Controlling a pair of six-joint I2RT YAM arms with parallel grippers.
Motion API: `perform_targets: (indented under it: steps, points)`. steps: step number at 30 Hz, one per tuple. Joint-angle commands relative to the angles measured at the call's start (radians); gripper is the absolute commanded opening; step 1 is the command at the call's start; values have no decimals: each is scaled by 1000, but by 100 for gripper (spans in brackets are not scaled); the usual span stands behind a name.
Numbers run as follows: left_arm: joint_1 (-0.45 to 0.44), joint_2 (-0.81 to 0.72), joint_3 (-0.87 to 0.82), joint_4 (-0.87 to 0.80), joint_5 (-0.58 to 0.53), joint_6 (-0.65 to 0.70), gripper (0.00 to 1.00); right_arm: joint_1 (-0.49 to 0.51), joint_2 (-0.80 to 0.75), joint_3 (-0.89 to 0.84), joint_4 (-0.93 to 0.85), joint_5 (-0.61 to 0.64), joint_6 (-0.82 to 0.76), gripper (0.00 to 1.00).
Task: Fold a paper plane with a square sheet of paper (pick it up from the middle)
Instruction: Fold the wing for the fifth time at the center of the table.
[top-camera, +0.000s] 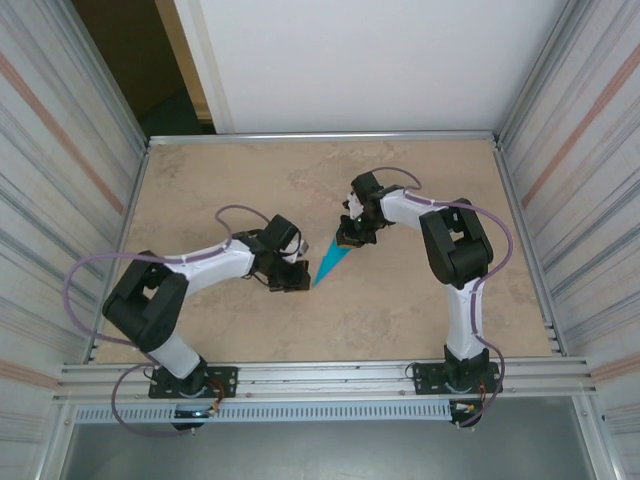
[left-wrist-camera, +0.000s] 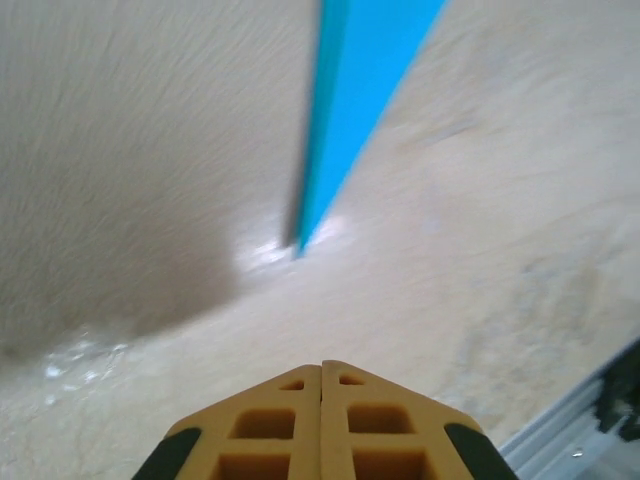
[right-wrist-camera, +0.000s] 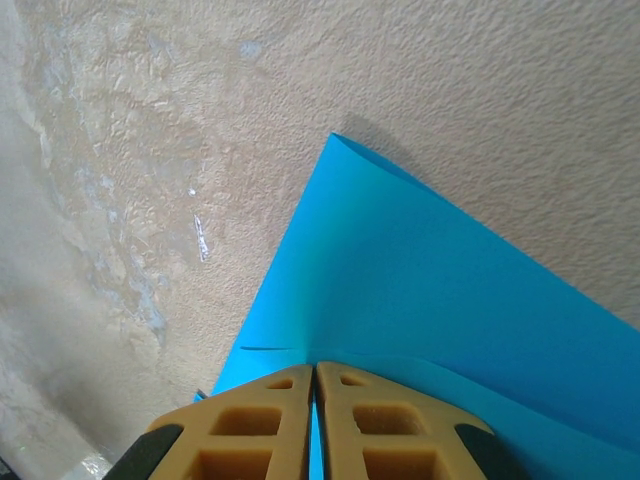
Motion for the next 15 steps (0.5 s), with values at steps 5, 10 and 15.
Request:
perform_targets:
  steps: [5,10,15]
  points:
    - [-4,119,111,215,52,-72,7,45,-24,-105,-8,23,78,13]
    - [-6,236,185,225,52,-68,6,32,-46,-93,1,0,86,13]
    - [-4,292,199,183,2,-53,5,27,-56,-81,11,-32,72,13]
